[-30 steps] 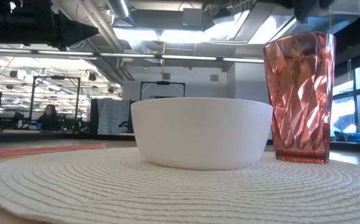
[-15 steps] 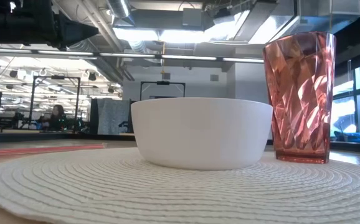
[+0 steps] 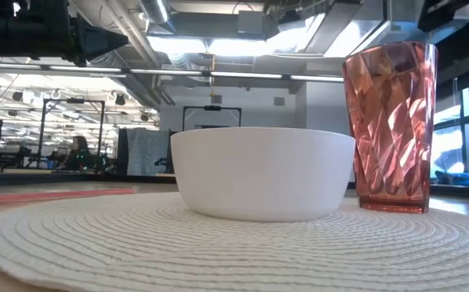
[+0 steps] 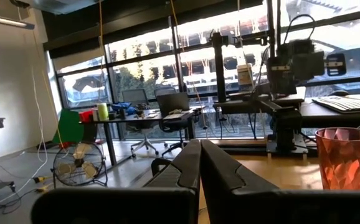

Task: Pick & Place Utensil
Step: Put the orange straw into the orange cup on the white mat

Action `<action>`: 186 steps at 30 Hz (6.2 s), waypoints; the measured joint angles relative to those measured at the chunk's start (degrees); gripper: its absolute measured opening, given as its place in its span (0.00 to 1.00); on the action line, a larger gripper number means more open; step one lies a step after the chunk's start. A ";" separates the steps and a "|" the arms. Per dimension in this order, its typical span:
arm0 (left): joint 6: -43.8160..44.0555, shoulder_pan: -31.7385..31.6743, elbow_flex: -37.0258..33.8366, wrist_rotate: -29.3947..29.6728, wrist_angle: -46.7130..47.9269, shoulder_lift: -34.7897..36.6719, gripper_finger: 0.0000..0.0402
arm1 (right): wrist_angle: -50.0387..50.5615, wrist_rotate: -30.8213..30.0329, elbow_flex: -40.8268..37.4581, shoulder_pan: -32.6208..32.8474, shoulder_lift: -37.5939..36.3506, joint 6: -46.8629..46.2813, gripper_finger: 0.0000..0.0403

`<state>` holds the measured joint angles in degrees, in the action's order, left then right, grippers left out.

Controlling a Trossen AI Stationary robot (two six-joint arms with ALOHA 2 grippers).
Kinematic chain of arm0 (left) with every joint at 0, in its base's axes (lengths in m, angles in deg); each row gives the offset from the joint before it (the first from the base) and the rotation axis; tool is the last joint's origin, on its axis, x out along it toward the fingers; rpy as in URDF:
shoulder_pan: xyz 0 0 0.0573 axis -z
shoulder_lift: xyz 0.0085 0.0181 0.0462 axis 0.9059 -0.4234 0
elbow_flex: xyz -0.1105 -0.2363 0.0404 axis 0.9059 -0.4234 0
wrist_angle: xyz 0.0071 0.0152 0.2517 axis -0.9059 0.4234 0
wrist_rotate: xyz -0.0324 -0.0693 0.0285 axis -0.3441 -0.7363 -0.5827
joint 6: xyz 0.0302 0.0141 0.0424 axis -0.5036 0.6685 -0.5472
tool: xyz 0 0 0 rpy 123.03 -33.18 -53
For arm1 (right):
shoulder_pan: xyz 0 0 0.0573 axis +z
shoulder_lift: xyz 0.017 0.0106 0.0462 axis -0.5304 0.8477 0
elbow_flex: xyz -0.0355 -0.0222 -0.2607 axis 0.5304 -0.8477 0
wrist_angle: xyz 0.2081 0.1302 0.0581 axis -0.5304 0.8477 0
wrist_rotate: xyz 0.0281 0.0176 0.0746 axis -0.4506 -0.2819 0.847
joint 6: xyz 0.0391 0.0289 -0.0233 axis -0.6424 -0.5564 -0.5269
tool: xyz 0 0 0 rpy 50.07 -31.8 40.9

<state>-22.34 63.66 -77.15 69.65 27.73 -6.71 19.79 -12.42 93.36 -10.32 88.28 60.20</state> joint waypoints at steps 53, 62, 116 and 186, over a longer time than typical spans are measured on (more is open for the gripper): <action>49.84 17.48 57.11 -5.07 76.87 -77.22 0.37 | 6.80 -0.01 -7.68 -0.07 -6.79 -3.70 0.05; 53.48 12.96 55.26 -6.80 77.70 -77.28 0.51 | 7.51 -0.01 -7.68 -0.07 -6.79 -3.70 0.05; 34.77 7.99 60.23 -3.08 70.94 -79.29 0.00 | 8.06 -0.01 -7.68 -0.07 -6.79 -3.63 0.05; 9.38 3.05 83.45 -26.18 -13.00 -103.68 0.00 | 8.82 -0.01 -7.68 -0.06 -6.79 -2.12 0.05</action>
<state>-12.96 66.71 6.30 43.47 14.73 -110.39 28.61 -12.42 85.67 -10.38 81.49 58.08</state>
